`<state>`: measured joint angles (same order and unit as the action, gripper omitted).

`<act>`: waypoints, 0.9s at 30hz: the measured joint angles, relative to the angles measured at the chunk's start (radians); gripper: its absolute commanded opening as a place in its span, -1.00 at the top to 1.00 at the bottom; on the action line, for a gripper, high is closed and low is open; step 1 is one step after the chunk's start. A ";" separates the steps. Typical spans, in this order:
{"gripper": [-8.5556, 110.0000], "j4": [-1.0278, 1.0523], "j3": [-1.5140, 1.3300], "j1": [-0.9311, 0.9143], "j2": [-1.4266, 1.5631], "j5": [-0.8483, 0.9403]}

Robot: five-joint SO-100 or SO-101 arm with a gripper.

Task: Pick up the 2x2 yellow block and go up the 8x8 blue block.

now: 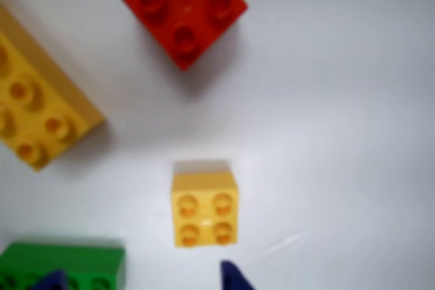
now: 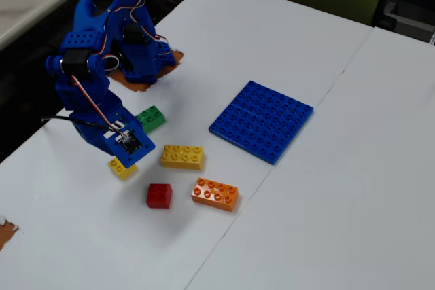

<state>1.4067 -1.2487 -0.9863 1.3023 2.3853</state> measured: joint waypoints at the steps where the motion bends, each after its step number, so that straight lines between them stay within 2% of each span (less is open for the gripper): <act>1: 0.40 -0.014 0.000 0.000 -0.021 0.000; 16: 0.41 -0.086 0.014 -0.074 -0.137 0.133; 27: 0.44 -0.135 0.018 -0.074 -0.184 0.109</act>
<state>1.2717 -1.2303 -1.0600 1.1183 2.4943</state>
